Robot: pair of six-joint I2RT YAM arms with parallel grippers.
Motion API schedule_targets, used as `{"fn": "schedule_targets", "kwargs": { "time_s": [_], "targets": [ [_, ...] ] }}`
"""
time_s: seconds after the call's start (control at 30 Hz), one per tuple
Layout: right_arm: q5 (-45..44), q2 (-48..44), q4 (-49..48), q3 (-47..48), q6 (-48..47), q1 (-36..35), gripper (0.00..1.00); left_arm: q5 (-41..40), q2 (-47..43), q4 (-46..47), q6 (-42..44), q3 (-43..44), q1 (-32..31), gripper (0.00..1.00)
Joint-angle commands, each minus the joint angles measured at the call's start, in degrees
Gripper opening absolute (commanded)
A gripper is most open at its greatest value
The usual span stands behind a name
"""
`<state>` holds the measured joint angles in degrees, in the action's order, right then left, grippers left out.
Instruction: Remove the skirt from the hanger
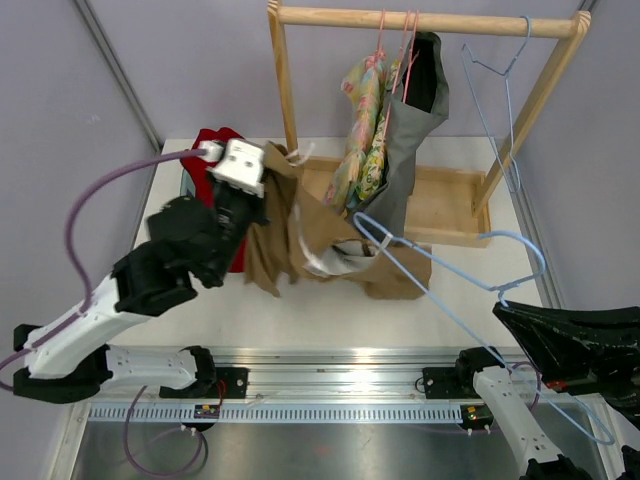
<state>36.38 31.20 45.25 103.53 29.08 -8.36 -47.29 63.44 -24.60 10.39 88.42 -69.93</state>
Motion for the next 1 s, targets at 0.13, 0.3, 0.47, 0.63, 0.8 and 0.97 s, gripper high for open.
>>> {"fn": "schedule_targets", "kwargs": {
  "time_s": [0.13,0.3,0.47,0.63,0.8,0.97],
  "targets": [
    [8.8,0.0,-6.41,-3.06,1.51,-0.96,0.0,2.97,-0.7,7.3,10.62,5.09,16.99,0.0],
    [7.3,-0.61,-4.13,-5.35,-0.6,-1.31,0.0,13.35,3.96,6.32,5.17,15.25,35.19,0.0],
    [5.2,-1.32,-0.79,-5.97,-3.32,-2.27,0.0,19.42,13.1,4.21,1.74,27.66,46.01,0.0],
    [2.38,-0.79,2.38,-5.62,-5.78,-3.5,0.0,18.37,23.03,7.02,2.53,38.28,51.37,0.0],
    [-0.43,-0.09,3.96,-4.91,-7.81,-4.65,0.0,22.14,27.88,6.4,-0.98,38.68,56.04,0.0],
    [-11.84,2.19,6.68,-4.65,-9.3,-4.65,0.0,22.07,25.5,11.68,-4.23,17.36,56.57,0.01]
  ]
}}
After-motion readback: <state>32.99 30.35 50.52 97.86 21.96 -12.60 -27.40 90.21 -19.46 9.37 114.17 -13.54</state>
